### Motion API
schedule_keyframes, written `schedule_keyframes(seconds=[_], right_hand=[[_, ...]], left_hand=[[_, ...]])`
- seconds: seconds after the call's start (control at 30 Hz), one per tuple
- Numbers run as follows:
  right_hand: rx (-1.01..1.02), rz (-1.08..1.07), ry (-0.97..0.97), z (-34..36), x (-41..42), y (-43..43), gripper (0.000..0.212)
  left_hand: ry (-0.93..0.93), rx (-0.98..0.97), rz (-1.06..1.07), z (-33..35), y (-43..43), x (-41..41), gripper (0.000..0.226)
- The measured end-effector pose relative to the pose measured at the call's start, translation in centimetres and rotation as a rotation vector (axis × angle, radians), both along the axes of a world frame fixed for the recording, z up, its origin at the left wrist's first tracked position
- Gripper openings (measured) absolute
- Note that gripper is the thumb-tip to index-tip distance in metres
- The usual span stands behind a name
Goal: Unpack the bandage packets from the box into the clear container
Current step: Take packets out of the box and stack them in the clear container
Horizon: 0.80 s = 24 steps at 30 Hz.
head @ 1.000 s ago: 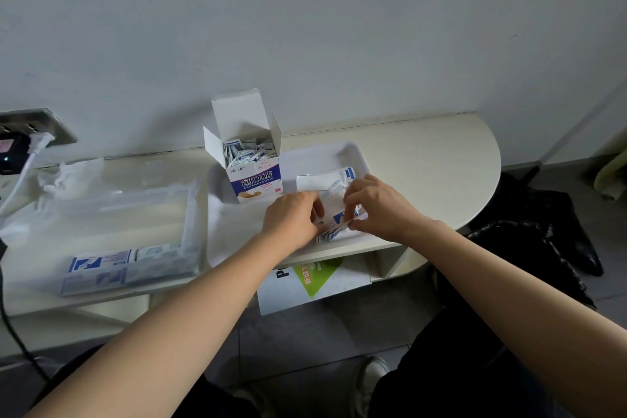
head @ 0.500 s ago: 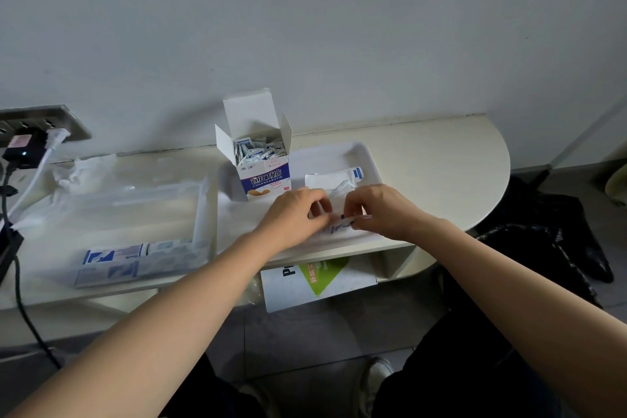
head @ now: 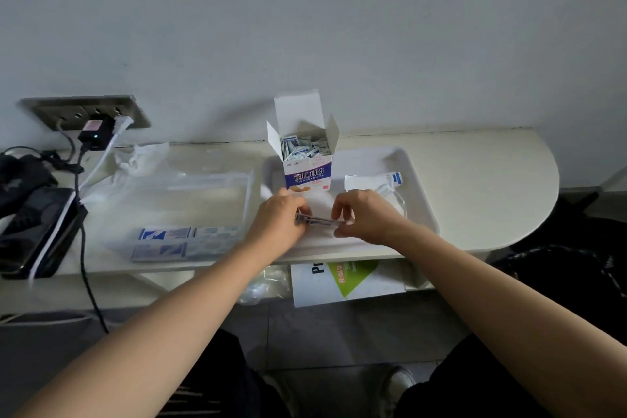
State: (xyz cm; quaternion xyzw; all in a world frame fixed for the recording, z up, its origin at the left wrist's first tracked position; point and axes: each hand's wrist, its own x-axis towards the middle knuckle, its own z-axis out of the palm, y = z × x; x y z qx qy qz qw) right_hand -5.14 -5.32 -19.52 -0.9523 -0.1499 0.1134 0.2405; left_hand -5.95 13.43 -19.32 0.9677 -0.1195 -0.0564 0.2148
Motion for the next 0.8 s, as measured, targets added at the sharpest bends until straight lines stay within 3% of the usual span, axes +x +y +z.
schedule_keyframes(seconds=[0.13, 0.3, 0.63, 0.8], right_hand=[[-0.038, -0.061, 0.019, -0.1, -0.1, -1.0, 0.025], [0.122, -0.081, 0.091, -0.1, 0.0, -0.4, 0.018], [0.159, -0.100, 0.078, -0.6, 0.0, -0.2, 0.009], [0.327, -0.142, 0.053, 1.2, -0.1, 0.1, 0.008]], left_hand=[[0.071, -0.067, 0.058, -0.5, 0.3, 0.0, 0.019], [0.089, -0.147, 0.037, -0.4, -0.3, 0.0, 0.016], [0.081, -0.118, 0.019, -0.7, -0.2, -0.3, 0.009], [-0.042, -0.079, 0.027, 1.3, 0.1, 0.2, 0.008]])
